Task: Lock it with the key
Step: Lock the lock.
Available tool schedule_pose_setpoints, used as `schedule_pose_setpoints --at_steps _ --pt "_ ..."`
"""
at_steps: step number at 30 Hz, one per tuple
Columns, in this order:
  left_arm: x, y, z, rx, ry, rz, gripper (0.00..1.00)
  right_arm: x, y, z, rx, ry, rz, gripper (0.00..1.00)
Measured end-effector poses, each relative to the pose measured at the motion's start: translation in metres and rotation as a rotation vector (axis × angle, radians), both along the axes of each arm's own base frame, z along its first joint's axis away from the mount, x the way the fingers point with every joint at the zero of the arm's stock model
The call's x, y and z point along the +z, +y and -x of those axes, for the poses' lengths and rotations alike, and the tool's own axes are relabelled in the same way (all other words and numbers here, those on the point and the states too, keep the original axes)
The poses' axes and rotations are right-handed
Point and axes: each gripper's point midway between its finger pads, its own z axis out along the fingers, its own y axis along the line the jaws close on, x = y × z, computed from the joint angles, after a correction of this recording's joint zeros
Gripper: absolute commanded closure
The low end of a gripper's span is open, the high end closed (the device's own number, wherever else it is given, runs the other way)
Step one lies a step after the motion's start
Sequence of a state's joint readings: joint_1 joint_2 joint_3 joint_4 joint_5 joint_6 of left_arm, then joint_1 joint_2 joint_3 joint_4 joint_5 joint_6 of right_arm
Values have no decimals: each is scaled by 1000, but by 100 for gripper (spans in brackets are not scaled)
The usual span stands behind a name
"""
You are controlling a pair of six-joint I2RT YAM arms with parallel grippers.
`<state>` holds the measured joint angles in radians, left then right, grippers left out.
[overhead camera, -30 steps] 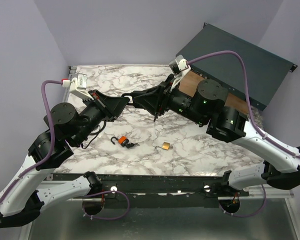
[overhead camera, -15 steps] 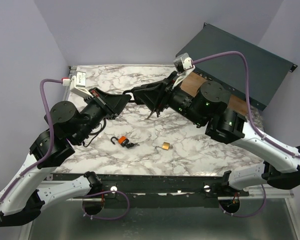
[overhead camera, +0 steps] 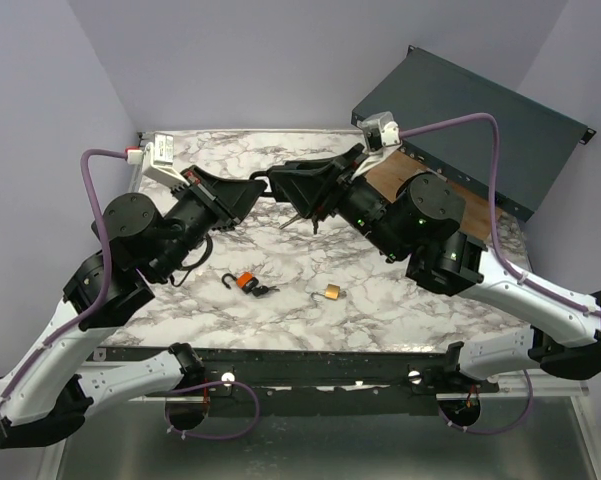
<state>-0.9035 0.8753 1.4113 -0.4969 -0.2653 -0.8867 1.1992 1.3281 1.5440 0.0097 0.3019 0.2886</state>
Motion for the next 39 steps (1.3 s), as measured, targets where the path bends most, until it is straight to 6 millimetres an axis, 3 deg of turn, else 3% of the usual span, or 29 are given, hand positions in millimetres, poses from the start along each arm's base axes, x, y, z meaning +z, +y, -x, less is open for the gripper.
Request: schedule_pose_setpoints --at_steps 9,16,30,39 --pt "14 -8 -6 -2 -23 37 100 12 -2 3 -38 -23 -43 99" --pt "14 -13 -11 -1 -25 34 100 13 -6 -1 -87 -28 -46 99" --pt "46 -8 4 -13 -93 43 100 41 -2 3 -61 -57 -120 99" --pt "62 4 -2 63 -129 83 100 54 6 -1 -48 -85 -176 99"
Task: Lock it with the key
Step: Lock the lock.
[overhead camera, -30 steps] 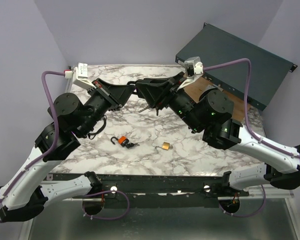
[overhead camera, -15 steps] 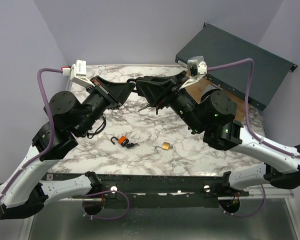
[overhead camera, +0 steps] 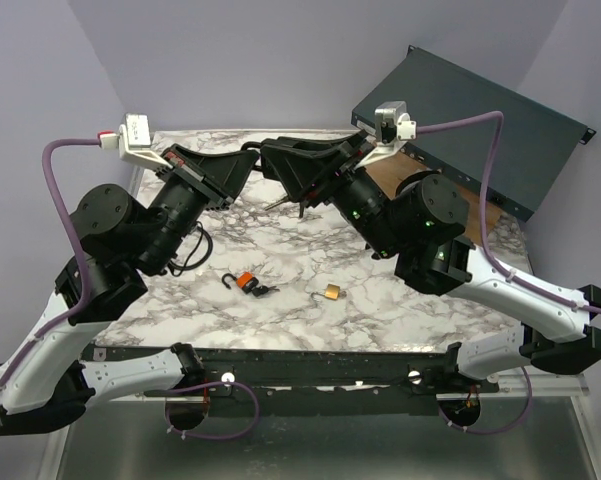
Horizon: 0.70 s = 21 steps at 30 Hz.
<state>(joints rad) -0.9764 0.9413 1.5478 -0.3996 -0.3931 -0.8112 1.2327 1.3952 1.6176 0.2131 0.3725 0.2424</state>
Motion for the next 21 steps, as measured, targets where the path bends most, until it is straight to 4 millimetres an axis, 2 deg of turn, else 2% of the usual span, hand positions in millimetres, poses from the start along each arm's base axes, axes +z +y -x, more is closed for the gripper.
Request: schedule_pose_setpoints --at_steps 6,11,14,17,21 --pt "-3 4 1 9 -16 -34 100 -4 2 -1 6 1 7 99" --pt "-22 14 6 17 -12 -89 100 -21 9 2 34 19 49 99" --pt "-33 16 5 20 1 -119 100 -30 8 3 42 34 73 89" --pt "-44 14 -1 6 12 -146 100 -40 6 2 37 51 106 85" --pt "-67 8 -9 -29 38 -180 100 -64 2 0 28 83 163 72"
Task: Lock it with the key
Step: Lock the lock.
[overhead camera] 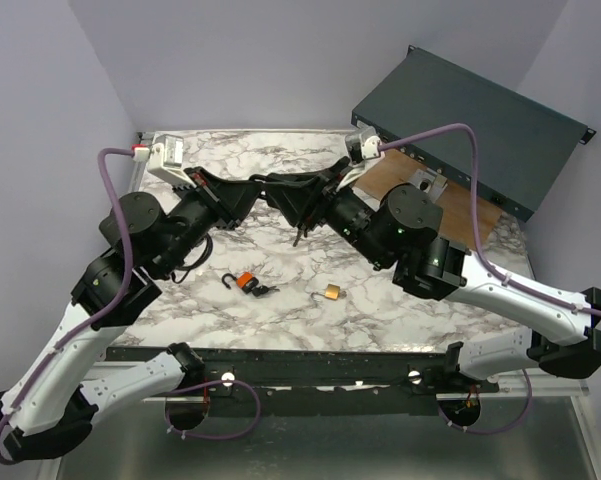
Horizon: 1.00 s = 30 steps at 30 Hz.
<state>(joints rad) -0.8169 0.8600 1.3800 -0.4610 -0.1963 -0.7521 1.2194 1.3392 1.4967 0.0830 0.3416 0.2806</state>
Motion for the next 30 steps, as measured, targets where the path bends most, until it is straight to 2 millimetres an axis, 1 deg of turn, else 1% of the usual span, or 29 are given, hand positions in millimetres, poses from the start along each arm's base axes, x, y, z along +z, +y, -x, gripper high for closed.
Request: schedule_pose_setpoints --at_steps 2,4,6,8,9,11,13,15,17,19,22,26,28,30 --pt "-16 -3 -6 -15 20 -24 100 -15 -2 -4 -16 20 30 62" --pt "-28 -5 -10 -31 36 -40 100 -29 -3 -8 -32 36 61 54" --pt "-33 -7 -15 -49 34 -44 100 -51 -5 -13 -53 58 112 48" --pt "-40 -7 -19 -65 35 -46 100 -75 -8 -21 -79 84 163 39" --pt "-45 -8 -20 -88 41 -51 100 -86 -10 -26 -91 100 182 37" --pt "-52 -10 -22 -114 46 -52 100 -102 -15 -32 -105 125 204 30" --pt "-54 -13 -20 -162 42 -47 100 -119 -18 -37 -104 150 228 21" --pt "-54 -18 -12 -232 40 -38 100 -132 -22 -38 -85 169 241 16" --pt "-51 -23 -4 -298 29 -26 100 -144 -23 -34 -47 177 262 12" --pt "-46 -27 5 -368 12 -14 100 -150 -23 -28 -5 172 276 9" --pt "-42 -28 12 -423 -6 -10 100 -148 -26 -16 62 148 282 6" --pt "-40 -27 16 -452 -26 -20 100 -129 -43 -9 104 100 249 5" --pt "-39 -27 16 -460 -34 -26 100 -118 -53 -10 103 78 230 5" --pt "-35 -26 15 -460 -43 -28 100 -112 -61 -13 103 66 217 5"
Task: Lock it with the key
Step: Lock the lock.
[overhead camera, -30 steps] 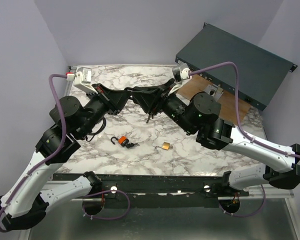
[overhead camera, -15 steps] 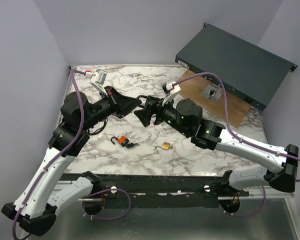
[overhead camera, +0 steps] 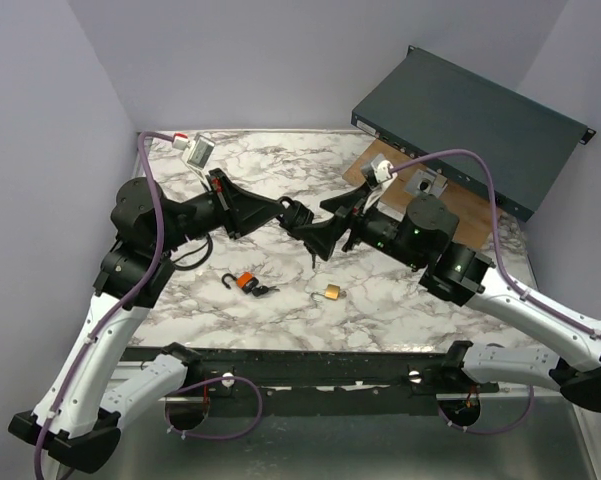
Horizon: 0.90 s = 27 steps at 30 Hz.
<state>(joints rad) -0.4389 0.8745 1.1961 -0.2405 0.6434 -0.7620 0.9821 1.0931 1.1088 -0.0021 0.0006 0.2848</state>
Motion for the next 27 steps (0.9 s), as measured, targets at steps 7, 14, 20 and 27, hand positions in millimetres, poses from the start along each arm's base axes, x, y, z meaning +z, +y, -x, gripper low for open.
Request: schedule_pose_setpoints --at_steps 7,14,20,27 --pt "0 0 -5 -37 8 -12 100 -7 -26 -10 109 -8 9 11" --pt "25 -4 10 -163 -60 10 100 -6 -26 22 374 -15 5 14" --pt "45 -5 34 -276 -129 37 100 11 -24 53 558 -56 -33 24" --pt "58 -5 48 -342 -156 68 100 32 -26 73 664 -100 -88 38"
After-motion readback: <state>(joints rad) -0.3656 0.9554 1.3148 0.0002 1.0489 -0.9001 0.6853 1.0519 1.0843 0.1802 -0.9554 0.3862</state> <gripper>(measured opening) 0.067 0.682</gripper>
